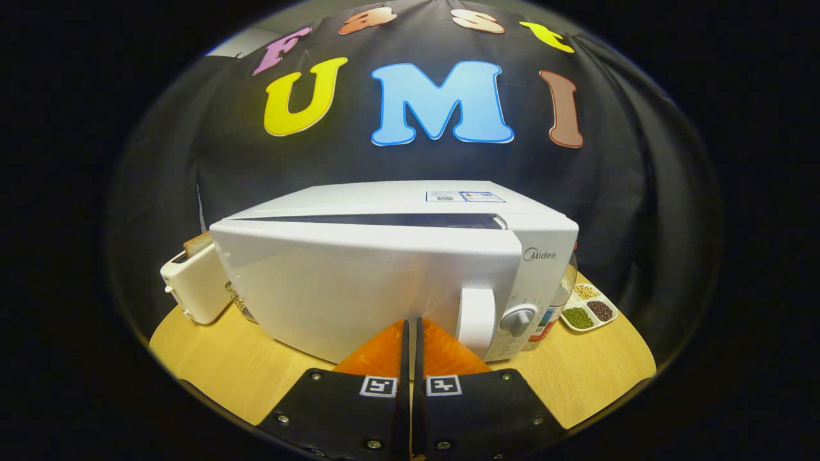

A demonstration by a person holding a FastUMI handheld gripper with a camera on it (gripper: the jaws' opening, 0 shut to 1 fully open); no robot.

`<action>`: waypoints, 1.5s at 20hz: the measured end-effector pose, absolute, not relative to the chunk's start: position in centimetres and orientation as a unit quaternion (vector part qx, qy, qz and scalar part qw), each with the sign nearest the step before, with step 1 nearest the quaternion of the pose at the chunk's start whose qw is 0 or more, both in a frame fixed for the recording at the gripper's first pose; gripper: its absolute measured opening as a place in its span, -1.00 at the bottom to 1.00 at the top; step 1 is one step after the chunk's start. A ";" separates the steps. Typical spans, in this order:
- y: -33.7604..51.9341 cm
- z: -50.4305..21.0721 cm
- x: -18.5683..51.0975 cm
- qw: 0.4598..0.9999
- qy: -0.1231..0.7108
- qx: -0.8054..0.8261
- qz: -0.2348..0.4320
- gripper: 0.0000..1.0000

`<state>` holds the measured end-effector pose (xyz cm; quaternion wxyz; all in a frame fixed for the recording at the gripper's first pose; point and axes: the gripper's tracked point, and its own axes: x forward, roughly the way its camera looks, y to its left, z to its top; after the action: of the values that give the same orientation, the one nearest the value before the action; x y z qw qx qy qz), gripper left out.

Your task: Open the microwave, put the food inside, and close the microwave door.

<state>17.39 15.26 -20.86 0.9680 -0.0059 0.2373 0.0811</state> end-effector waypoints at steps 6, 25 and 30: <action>15.0 -20.8 20.3 0.970 0.239 0.021 0.047 -0.94; 15.8 -6.3 6.5 0.993 0.101 -0.017 0.061 -0.87; 16.0 -3.4 1.0 0.995 0.082 0.009 0.065 0.61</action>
<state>0.98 15.98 -3.38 0.9945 0.0090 0.0816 0.0649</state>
